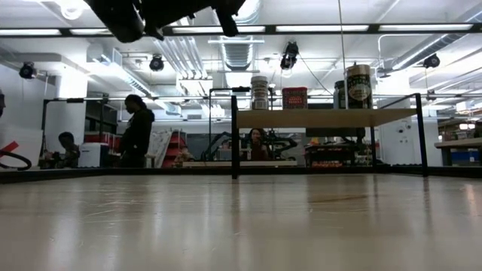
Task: Shelf spices
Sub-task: Put the black seasoning bottle on the shelf aligned with the red seasoning can
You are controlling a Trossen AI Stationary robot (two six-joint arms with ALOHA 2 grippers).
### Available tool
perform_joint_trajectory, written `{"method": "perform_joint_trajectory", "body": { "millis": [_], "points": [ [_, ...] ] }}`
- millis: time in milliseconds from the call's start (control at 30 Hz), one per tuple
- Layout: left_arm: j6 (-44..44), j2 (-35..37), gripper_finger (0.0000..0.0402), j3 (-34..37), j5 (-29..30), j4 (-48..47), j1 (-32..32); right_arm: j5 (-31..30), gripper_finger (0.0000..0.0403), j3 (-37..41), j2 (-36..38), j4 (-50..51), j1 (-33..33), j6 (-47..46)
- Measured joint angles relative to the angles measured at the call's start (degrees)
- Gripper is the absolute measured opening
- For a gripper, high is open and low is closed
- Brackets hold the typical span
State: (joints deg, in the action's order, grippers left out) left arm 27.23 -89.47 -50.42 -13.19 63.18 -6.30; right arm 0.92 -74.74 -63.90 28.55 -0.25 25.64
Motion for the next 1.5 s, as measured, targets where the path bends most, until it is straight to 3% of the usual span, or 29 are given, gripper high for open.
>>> {"method": "perform_joint_trajectory", "body": {
  "millis": [400, 633, 1267, 1500],
  "points": [
    [11.6, -4.3, 0.0189, -3.4, -12.0, 3.8, -1.0, 0.8, 0.0242, 0.0, 0.0, -1.8, -0.3, 2.1],
    [18.0, -6.2, 0.0194, -5.6, -16.1, 3.5, -1.0, 5.3, 0.0263, 0.0, 0.0, -2.1, -0.2, 3.9],
    [15.6, -6.7, 0.0189, -5.8, -16.3, 0.9, -0.9, 6.1, 0.031, 0.1, -4.7, -9.9, -0.3, 2.4],
    [11.6, -6.7, 0.0193, -5.7, -16.3, 1.5, -0.8, 8.5, 0.0303, 0.0, -4.5, -12.1, -0.3, 0.7]
  ]
}}
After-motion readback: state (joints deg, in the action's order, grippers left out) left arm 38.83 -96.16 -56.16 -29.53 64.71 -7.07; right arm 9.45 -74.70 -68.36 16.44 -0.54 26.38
